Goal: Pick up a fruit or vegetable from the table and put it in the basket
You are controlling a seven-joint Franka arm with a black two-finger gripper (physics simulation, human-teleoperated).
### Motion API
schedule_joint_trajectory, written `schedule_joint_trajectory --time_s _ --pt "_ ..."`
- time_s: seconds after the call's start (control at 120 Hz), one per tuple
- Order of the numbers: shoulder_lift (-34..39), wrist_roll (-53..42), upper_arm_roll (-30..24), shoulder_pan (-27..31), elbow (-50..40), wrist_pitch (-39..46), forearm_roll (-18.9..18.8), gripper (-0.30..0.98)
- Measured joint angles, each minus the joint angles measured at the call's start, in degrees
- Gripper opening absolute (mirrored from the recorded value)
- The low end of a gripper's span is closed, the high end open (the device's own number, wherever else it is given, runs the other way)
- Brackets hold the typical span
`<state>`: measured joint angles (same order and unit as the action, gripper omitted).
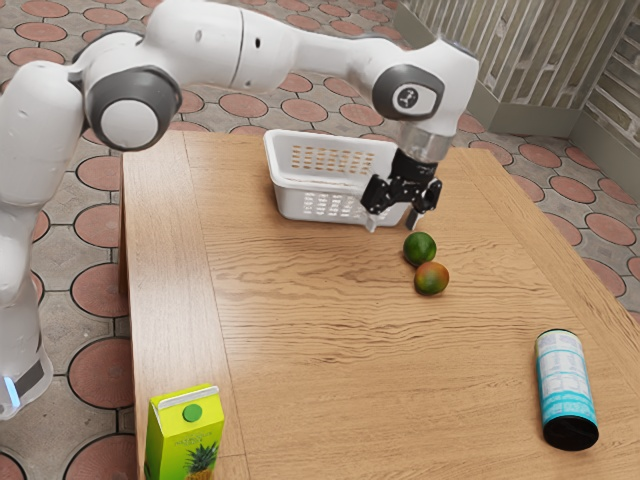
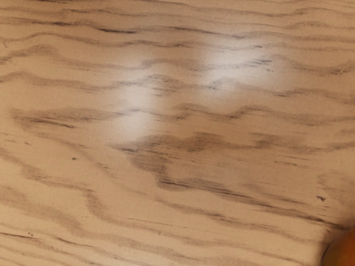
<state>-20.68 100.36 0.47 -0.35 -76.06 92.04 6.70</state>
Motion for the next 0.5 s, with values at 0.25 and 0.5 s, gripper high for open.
schedule_joint_trajectory --time_s 0.25,0.5 --pt "-5.82 -1.18 -1.55 2.56 5.64 3.19 -0.06 0.69" --pt "-7.53 -6.64 -1.73 3.1 6.6 5.62 -0.55 0.69"
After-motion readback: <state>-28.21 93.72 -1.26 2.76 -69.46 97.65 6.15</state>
